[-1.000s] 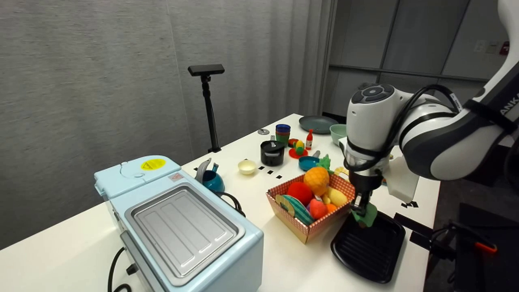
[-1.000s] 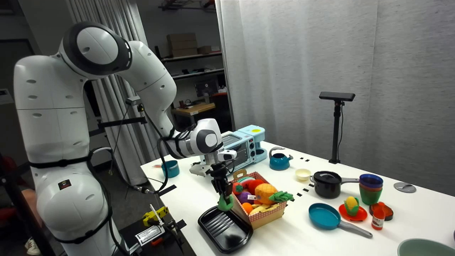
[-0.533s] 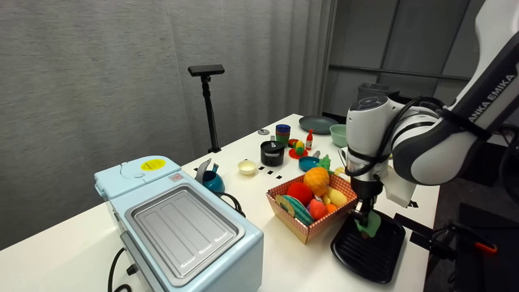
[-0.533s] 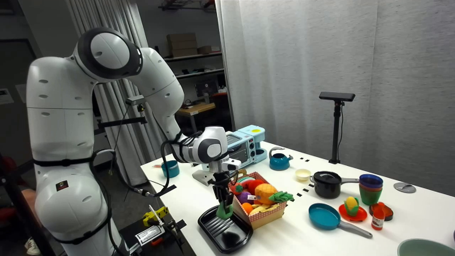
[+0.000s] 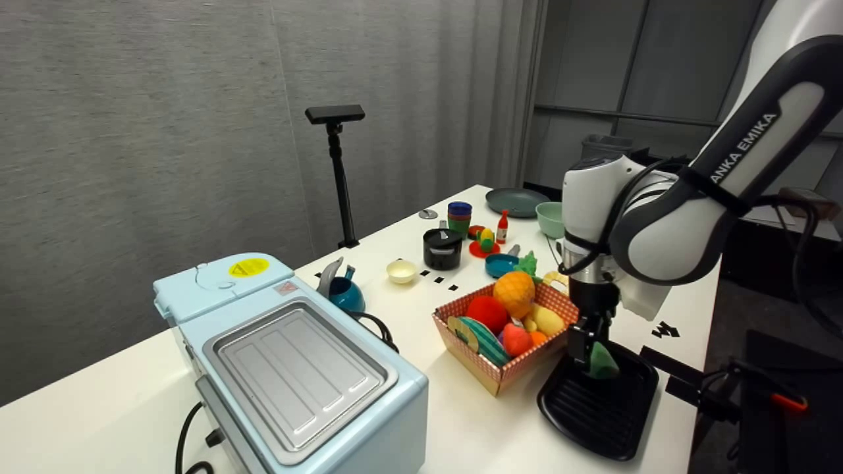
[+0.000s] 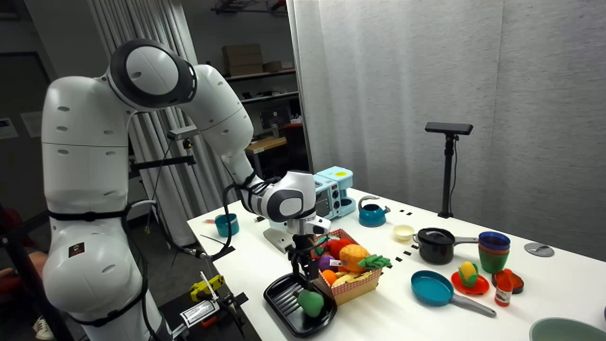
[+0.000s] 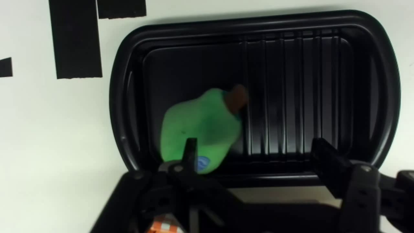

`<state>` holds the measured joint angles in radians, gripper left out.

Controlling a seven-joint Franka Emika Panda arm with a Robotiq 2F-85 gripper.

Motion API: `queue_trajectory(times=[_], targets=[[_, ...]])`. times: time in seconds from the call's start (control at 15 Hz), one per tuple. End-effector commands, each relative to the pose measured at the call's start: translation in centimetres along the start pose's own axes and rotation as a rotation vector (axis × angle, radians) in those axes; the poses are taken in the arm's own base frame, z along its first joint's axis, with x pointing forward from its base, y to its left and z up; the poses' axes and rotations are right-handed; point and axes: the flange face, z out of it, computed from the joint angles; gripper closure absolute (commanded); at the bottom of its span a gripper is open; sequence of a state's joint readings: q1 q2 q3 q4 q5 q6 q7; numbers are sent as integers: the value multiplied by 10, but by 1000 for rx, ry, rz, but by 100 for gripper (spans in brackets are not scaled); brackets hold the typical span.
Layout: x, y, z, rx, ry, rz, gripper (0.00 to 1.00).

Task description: Put the peach plush toy in the box and remove the green plush from the box and put it on the tray

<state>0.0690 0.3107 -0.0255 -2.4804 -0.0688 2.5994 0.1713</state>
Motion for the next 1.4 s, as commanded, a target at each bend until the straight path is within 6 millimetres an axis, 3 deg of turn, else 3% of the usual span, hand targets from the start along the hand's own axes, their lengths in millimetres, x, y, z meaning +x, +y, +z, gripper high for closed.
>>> queue_trajectory(times=[0.0, 0.93, 1.07, 1.33], targets=[[16, 12, -6, 41, -14, -8, 0], [89, 32, -11, 38, -28, -26, 0], [85, 29, -10, 42, -57, -36, 0], [50, 24, -6, 36, -201, -56, 0]])
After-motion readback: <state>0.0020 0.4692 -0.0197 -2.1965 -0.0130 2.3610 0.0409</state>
